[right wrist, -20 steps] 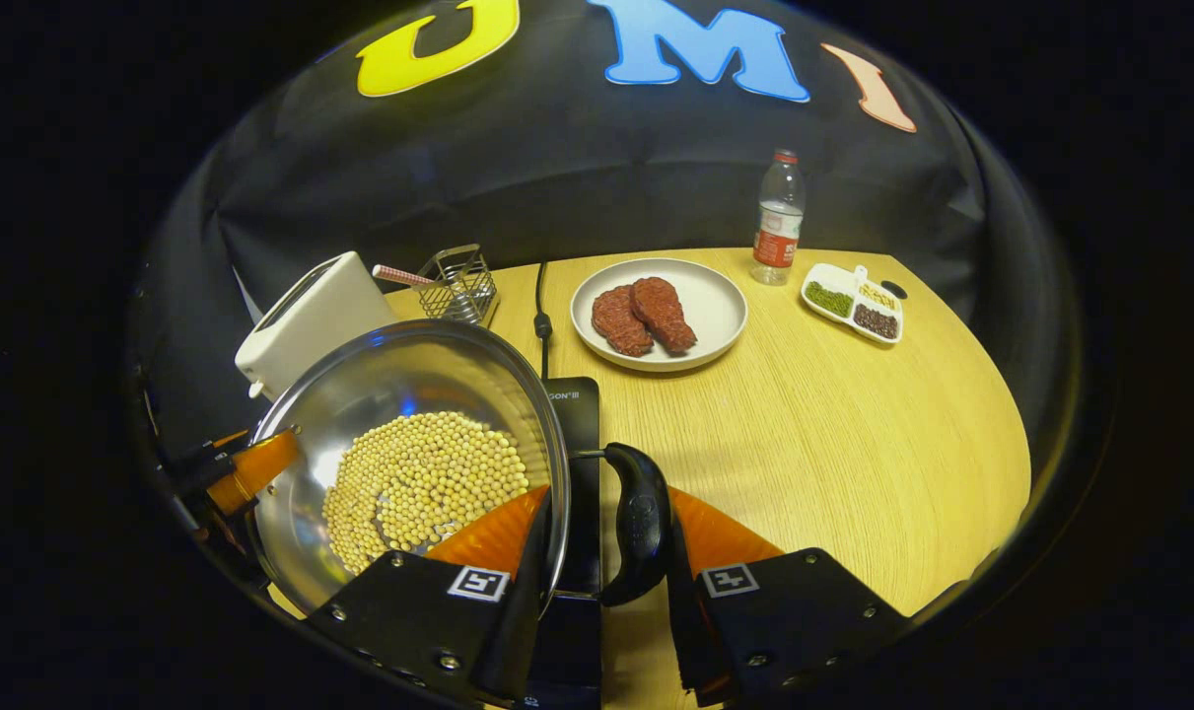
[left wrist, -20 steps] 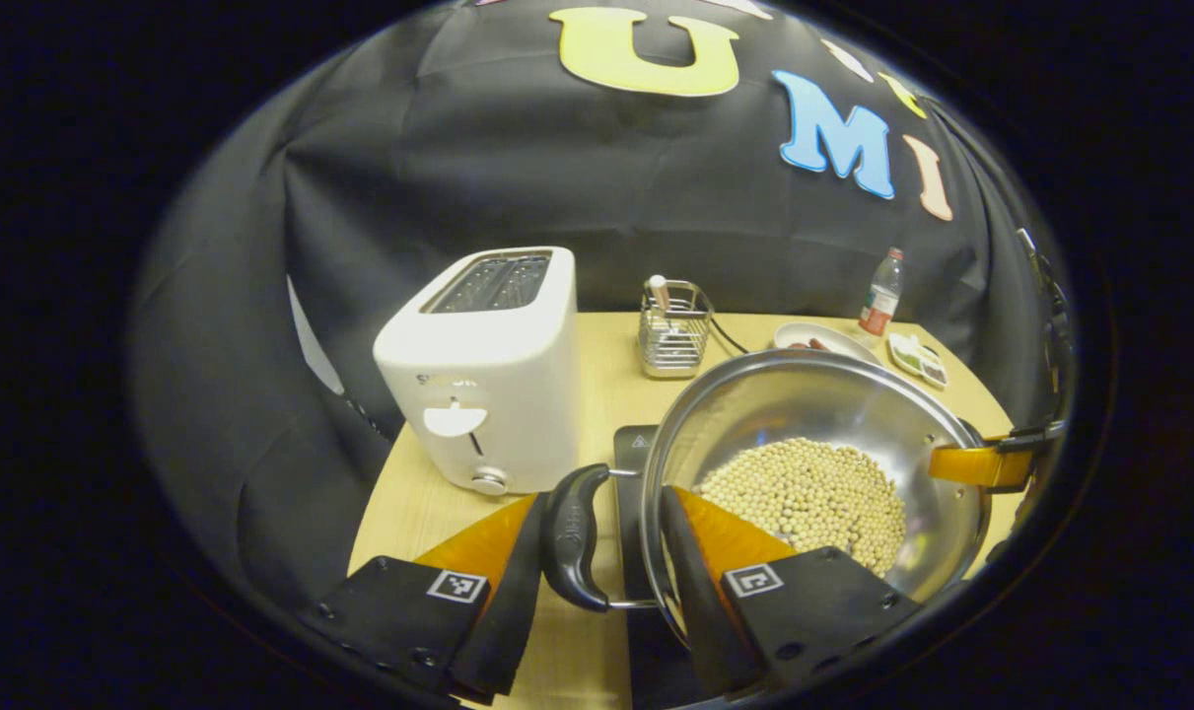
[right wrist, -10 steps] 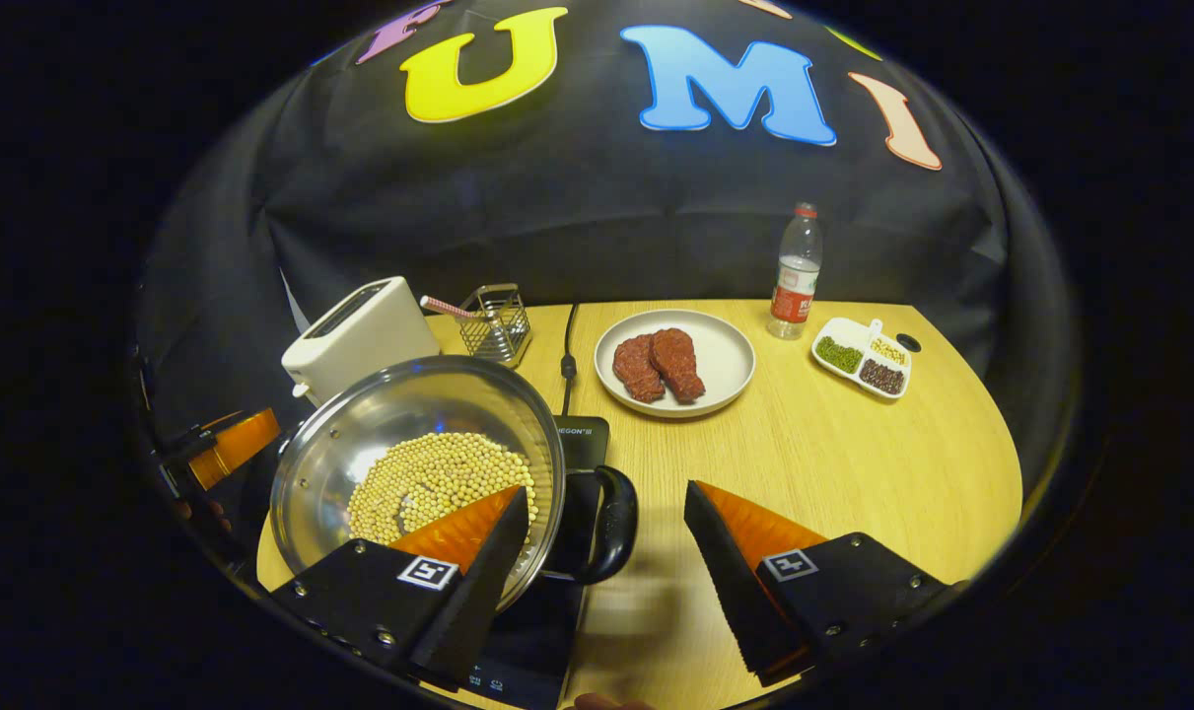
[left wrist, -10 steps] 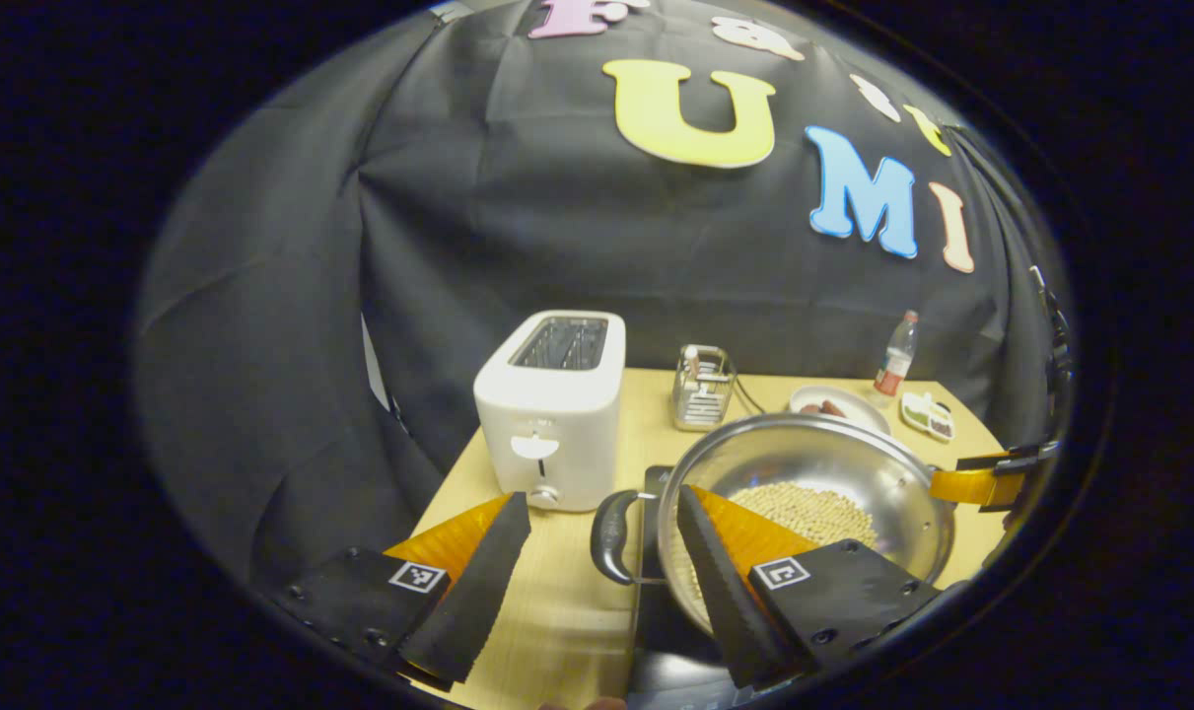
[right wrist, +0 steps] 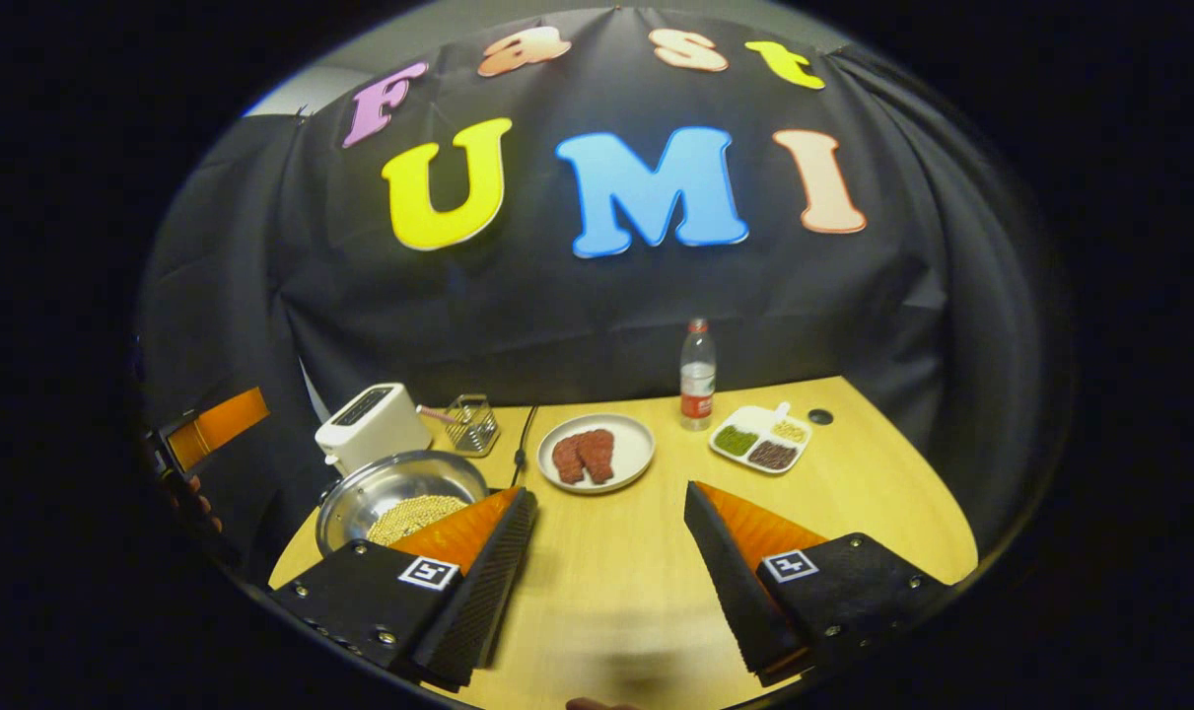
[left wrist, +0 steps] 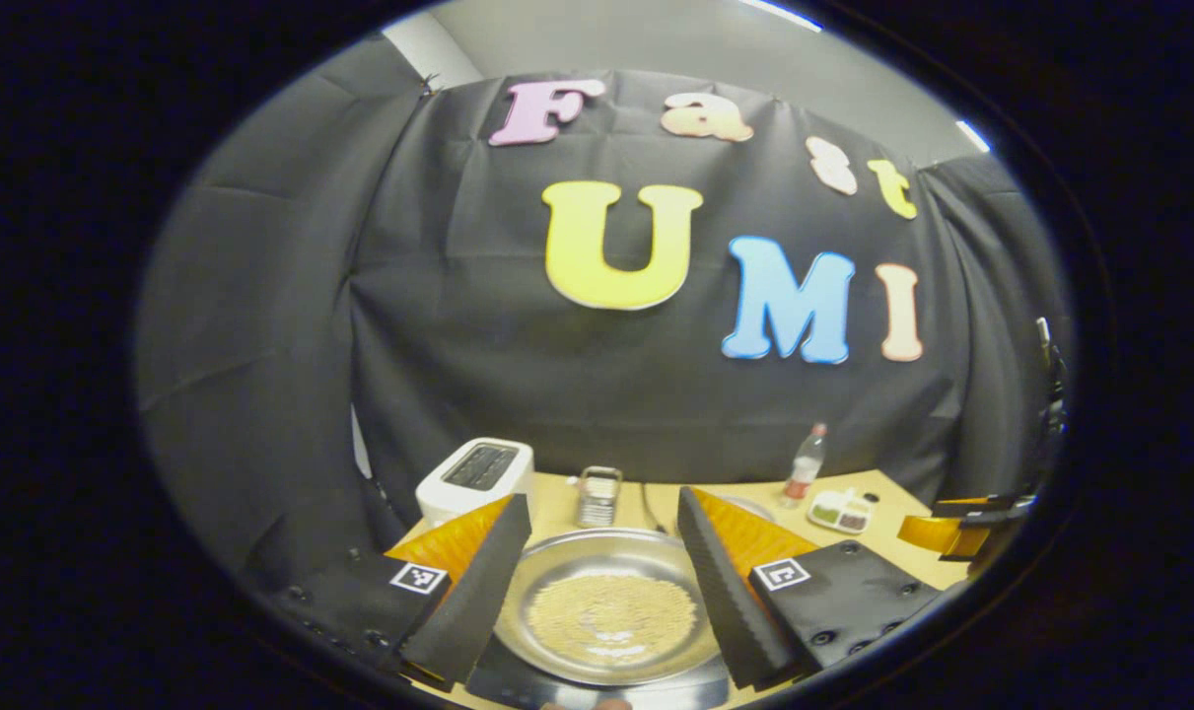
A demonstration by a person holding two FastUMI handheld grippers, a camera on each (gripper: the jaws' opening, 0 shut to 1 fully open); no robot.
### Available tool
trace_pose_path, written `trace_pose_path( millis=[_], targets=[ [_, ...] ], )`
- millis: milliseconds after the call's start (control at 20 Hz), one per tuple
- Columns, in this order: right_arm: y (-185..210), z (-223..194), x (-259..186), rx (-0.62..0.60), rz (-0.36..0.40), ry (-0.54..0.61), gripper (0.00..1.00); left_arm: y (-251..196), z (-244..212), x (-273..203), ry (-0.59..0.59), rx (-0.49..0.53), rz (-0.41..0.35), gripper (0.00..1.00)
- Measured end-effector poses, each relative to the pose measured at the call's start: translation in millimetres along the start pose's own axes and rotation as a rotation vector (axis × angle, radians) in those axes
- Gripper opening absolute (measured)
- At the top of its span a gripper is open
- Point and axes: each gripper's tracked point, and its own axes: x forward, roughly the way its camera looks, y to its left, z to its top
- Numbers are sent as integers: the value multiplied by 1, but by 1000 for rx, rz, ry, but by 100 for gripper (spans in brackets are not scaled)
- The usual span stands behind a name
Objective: First push the handle of the pot to place it horizontally, then grasp the pot with both hands and set it on the induction cooktop.
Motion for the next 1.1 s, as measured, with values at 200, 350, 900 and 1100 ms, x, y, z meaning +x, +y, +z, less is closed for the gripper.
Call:
trace_pose_path(
  millis=[200,350,900,1100],
  targets=[
    [-70,41,-37,28,-59,-83,96,-106,36,-31,-83,-32,-50,97],
    [-113,76,-63,32,-93,-156,96,-168,67,-46,-150,-28,-73,97],
    [-184,138,-108,-4,-85,-299,96,-267,94,-76,-234,-12,-64,99],
    [-181,136,-109,3,-73,-300,96,-259,75,-75,-195,-16,-64,99]
  ],
)
